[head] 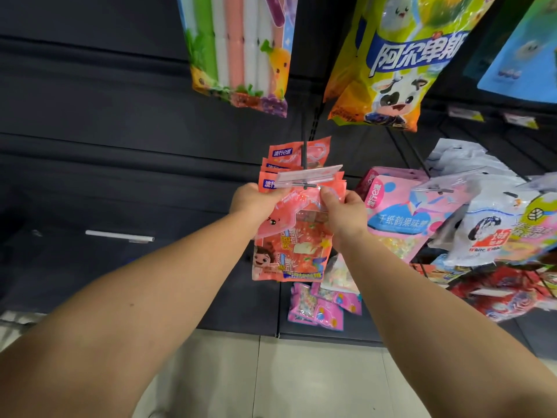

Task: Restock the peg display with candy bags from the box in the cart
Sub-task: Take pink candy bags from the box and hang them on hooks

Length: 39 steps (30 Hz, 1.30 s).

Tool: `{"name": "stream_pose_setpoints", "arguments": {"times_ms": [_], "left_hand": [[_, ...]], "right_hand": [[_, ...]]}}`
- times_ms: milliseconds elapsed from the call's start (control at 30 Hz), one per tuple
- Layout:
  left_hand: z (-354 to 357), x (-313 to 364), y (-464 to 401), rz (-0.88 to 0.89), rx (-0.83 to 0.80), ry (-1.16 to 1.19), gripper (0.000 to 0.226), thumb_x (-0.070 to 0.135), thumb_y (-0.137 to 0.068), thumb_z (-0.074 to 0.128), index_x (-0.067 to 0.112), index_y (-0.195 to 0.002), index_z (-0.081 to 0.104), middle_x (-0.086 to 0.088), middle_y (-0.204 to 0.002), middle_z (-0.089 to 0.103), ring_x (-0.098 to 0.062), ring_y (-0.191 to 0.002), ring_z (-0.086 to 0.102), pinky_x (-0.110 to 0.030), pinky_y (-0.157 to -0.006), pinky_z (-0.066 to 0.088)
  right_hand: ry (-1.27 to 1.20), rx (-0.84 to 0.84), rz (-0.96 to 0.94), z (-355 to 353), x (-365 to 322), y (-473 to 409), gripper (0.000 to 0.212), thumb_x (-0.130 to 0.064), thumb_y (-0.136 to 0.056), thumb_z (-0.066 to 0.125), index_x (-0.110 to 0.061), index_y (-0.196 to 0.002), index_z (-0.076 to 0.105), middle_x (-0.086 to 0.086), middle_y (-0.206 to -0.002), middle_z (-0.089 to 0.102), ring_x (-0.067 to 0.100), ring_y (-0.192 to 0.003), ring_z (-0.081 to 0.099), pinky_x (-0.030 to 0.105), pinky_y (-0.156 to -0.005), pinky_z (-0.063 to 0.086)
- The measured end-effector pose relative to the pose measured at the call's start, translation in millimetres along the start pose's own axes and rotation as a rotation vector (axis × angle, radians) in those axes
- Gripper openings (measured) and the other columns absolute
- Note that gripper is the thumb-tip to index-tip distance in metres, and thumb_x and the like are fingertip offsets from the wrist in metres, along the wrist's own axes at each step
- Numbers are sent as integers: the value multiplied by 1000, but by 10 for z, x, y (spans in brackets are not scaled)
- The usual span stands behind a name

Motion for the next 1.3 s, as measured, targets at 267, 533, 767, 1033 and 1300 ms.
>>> {"name": "stream_pose_setpoints", "arguments": {"times_ms": [267,533,767,1033,1300], "left_hand": [[30,38,-101,4,31,-41,31,45,-79,80,18,-91,72,1,-88,73,-20,-87,70,-44,-88,59],[-1,-125,16,96,-204,14,22,30,-82,82,27,-101,70,8,-103,73,-11,-97,68,-25,-83,54],[-49,-13,-19,51,-110,130,9,28,-87,76,25,-85,68,5,-91,72,-12,-85,66,-26,-71,52],[-5,-8,-71,-32,-47,87,14,34,-87,76,25,-85,66,3,-90,70,-12,-80,65,-27,-66,52],[-55,-16,-87,77,10,-94,28,44,-78,82,29,-85,59,6,-100,69,-20,-100,68,-43,-92,56]], "right_hand": [[9,16,-19,12,5,-83,16,-33,-94,65,-20,-94,56,-5,-85,64,14,-78,63,27,-61,49],[-104,-148,67,-120,165,-28,16,-24,-92,69,-12,-101,64,6,-95,76,26,-83,75,42,-73,62],[-94,-121,5,-47,9,-71,9,-24,-94,66,-16,-91,67,1,-87,74,16,-73,71,31,-65,60],[-62,-55,75,7,51,-105,12,-28,-95,65,-19,-88,65,0,-88,73,16,-76,71,30,-65,59],[86,190,27,38,155,-151,52,-43,-82,74,-17,-123,55,-2,-108,65,19,-95,64,41,-92,55]]}}
Point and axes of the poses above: each hand's wrist, its own y-axis away from the middle knuckle, its own z-axis out of the palm, x = y × z, the point moved 4 cm from there along -y, towards the middle knuckle
